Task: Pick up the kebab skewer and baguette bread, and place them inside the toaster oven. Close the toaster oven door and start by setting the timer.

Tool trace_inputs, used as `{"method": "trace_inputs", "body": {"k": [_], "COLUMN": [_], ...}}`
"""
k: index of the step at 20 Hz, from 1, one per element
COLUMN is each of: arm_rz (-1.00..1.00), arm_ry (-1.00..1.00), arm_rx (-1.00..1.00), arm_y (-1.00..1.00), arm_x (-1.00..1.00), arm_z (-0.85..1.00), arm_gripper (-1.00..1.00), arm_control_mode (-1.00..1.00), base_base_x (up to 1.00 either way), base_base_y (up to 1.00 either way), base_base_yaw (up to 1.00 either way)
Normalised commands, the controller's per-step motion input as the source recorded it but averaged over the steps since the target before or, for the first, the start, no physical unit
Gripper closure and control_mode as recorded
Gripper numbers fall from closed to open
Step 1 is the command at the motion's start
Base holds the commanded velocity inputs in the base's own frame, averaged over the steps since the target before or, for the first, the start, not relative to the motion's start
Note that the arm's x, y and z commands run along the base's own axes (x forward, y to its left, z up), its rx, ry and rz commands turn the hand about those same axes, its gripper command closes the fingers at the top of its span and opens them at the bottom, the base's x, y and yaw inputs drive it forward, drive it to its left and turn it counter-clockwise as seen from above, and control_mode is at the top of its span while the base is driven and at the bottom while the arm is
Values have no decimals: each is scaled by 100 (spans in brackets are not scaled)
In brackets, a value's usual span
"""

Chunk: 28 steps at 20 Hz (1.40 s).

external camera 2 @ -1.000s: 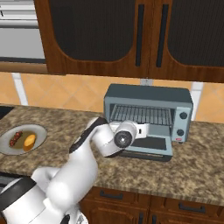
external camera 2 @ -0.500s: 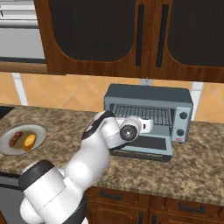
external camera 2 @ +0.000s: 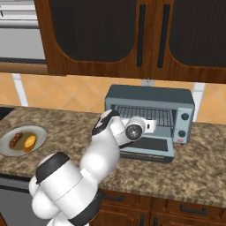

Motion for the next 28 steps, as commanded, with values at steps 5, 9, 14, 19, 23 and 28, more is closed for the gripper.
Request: {"method": "trace_inputs", "body": {"k": [5, 9, 14, 19, 23, 28], "arm_rz": [0, 0, 0, 0, 0, 0], "arm_ry": [0, 0, 0, 4, 11, 2], "arm_rx": [0, 0, 0, 0, 0, 0], "arm_y": [5, 0, 0, 0, 0, 0], "arm_x": [28, 32, 28, 12, 0, 0], "arm_z": [0, -4, -23, -10, -1, -3], "arm_gripper": [-100, -100, -100, -100, -100, -100], "arm_control_mode": [-100, -100, -100, -100, -100, -100], "base_base_x": [0, 0, 0, 0, 0, 0], "base_base_y": [0, 0, 0, 0, 0, 0], "base_base_yaw": [0, 0, 0, 0, 0, 0]}}
